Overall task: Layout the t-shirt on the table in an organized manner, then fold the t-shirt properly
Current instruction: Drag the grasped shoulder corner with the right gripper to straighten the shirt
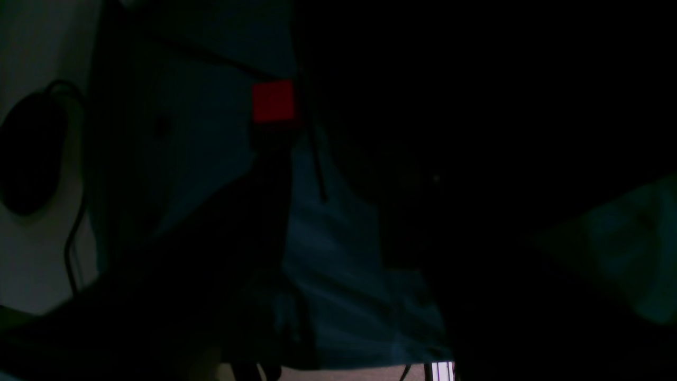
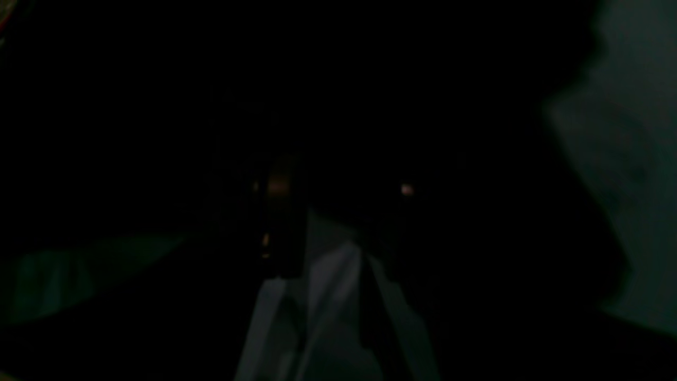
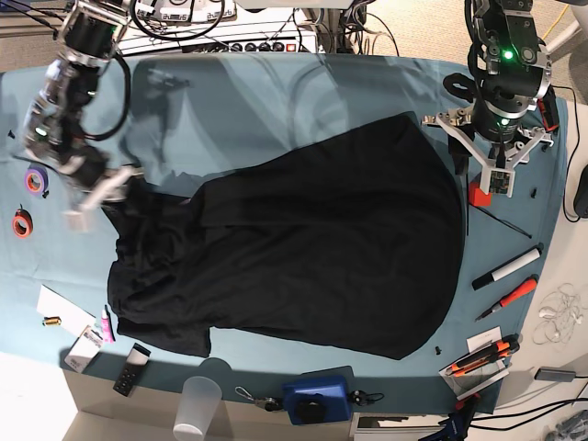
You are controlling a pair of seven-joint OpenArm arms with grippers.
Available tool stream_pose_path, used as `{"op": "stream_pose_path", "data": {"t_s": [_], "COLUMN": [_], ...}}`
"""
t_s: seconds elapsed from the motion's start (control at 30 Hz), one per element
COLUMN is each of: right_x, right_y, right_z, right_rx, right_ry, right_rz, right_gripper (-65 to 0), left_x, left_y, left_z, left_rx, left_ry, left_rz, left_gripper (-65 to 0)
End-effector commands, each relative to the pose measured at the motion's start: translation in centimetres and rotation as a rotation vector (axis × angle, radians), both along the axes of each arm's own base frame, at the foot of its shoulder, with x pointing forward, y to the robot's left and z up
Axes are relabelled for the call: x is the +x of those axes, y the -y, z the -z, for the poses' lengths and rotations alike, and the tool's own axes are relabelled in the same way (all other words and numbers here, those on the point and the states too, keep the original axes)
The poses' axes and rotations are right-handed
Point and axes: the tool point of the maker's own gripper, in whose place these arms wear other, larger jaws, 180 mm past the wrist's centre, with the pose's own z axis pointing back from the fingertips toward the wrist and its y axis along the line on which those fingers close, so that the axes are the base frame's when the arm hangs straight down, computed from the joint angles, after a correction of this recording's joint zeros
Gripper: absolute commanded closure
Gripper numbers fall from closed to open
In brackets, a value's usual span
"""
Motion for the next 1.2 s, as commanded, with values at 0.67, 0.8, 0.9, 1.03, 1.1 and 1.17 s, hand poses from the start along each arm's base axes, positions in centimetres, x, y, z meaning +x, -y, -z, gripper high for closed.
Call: {"op": "stream_pose_path", "data": {"t_s": [0.67, 0.8, 0.9, 1.03, 1.1, 1.17], "right_x": [3.6, 3.5, 2.7, 0.1, -1.7, -3.6], "right_y": [-5.4, -5.7, -6.8, -8.7, -9.6, -10.2], "right_z": [-11.6, -12.3, -12.1, -10.9, -10.7, -10.7], "right_rx": [-0.332, -0.337, -0.307, -0.259, -0.256, -0.275], "right_ry": [0.311, 0.334, 0.317, 0.262, 0.254, 0.255], "right_rz": [-0.139, -0.143, -0.200, -0.296, -0.327, -0.348], "right_gripper": [0.0, 0.0, 0.0, 0.0, 0.0, 0.0], "left_x": [0.7, 0.7, 0.7, 0.6, 0.6, 0.6], "left_y": [0.0, 0.0, 0.0, 0.0, 0.1, 0.2], "left_z": [-1.2, -1.2, -1.2, -1.2, -1.2, -1.2], "left_rx": [0.006, 0.006, 0.006, 0.006, 0.008, 0.013], "left_ry": [0.063, 0.063, 0.063, 0.063, 0.061, 0.061], "left_rz": [0.007, 0.007, 0.007, 0.007, 0.012, 0.027], "left_gripper": [-27.5, -27.5, -27.5, -27.5, -27.5, -27.5]}}
